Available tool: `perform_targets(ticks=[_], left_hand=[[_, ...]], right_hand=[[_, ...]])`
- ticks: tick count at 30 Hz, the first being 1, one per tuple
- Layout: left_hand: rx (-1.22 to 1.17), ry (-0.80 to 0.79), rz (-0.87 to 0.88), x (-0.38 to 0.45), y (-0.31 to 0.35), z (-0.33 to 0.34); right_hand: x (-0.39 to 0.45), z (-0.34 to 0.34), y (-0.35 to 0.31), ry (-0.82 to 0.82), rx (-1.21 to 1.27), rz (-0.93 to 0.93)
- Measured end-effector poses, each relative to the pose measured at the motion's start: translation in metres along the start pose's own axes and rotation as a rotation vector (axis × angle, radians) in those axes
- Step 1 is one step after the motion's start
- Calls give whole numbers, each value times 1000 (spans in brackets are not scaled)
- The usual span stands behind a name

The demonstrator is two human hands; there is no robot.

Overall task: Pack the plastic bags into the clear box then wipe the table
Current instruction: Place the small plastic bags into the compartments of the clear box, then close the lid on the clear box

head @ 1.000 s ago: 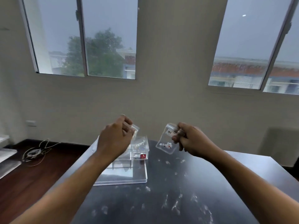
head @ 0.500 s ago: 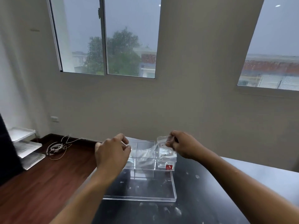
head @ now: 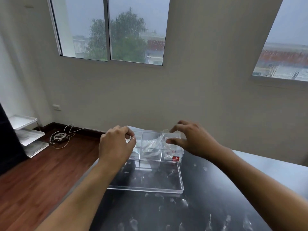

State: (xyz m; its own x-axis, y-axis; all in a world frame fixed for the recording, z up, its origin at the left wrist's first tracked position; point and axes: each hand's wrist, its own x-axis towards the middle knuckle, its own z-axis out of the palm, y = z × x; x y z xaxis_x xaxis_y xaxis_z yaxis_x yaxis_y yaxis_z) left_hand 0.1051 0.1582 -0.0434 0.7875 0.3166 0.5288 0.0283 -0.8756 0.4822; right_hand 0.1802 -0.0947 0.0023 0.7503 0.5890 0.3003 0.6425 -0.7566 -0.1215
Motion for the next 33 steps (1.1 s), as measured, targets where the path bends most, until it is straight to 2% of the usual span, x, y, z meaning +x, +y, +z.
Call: perform_targets(ticks=[4,9,12,14,19,20,22,26,29,33], left_hand=[[14,0,8,0,-1,2],[37,10,9,0,-2,4],[42,1,30,1,-2,3],[39,-3,65,1,-2,-1],[-77,24,218,-12,-2,-31],[-118,5,266,-18,-4,-39],[-174,-103,358,-30,-10,-54],[-52,-334,467,-53,-31,-66],[-40,-419,471,-65,-43,-68],[-63,-436,495,-75,-44,-72]], right_hand=[[-17,9,2,-242,-146,-94],[-25,14,2,-249,-228,-196],[-22,18,2,-265,-213,-197],[-24,18,2,-215,-176,-183],[-52,4,-10,126,-59,-291],[-60,1,-14,139,-21,-325],[-73,-2,-20,56,23,-370],[-93,2,-28,-163,32,-397],[-97,9,-32,-175,118,-369],[-98,12,-36,-149,187,-314]])
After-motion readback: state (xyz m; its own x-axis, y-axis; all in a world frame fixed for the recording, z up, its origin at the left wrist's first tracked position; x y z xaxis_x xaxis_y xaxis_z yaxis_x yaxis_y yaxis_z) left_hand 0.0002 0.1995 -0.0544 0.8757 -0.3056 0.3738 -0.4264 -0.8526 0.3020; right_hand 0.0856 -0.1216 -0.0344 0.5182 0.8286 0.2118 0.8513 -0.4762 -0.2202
